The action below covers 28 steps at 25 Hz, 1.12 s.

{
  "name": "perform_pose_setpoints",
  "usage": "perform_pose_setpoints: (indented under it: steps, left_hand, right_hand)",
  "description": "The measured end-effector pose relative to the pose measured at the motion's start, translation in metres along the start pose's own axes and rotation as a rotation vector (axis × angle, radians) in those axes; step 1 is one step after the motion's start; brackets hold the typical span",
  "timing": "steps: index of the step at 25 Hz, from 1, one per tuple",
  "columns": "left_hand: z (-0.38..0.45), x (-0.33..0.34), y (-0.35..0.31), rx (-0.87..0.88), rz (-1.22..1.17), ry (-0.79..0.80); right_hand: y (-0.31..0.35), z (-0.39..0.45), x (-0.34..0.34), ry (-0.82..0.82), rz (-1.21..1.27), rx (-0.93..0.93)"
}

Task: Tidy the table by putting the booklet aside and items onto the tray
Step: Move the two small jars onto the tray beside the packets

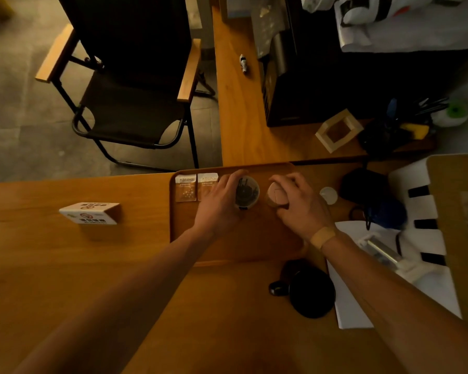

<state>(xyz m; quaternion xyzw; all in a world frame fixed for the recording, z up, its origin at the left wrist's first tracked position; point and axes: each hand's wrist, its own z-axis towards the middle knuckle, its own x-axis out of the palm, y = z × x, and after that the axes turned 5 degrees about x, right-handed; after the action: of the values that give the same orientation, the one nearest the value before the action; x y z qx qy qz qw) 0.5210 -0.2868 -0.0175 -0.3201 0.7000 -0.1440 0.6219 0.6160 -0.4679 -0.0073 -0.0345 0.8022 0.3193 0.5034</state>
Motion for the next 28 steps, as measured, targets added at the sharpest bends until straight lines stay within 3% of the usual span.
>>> perform_pose_setpoints:
  steps: [7, 11, 14, 18, 28]
  left_hand:
    - [-0.004, -0.002, -0.001, 0.035, -0.025, 0.028]
    - [-0.031, 0.000, -0.003, 0.170, 0.160, -0.075]
    - [-0.051, 0.007, -0.001, 0.251, 0.379, 0.004]
    - [-0.056, 0.010, -0.001, 0.245, 0.536, 0.042]
    - [-0.046, 0.007, -0.004, 0.238, 0.578, 0.037]
  right_hand:
    - [0.002, -0.008, -0.004, 0.007, -0.047, 0.004]
    - [-0.001, -0.036, -0.001, -0.139, -0.190, -0.081]
    - [-0.008, -0.054, 0.002, -0.166, -0.302, -0.178]
    - [-0.007, -0.060, 0.004, -0.145, -0.363, -0.200]
    - [-0.006, -0.051, 0.006, -0.115, -0.392, -0.157]
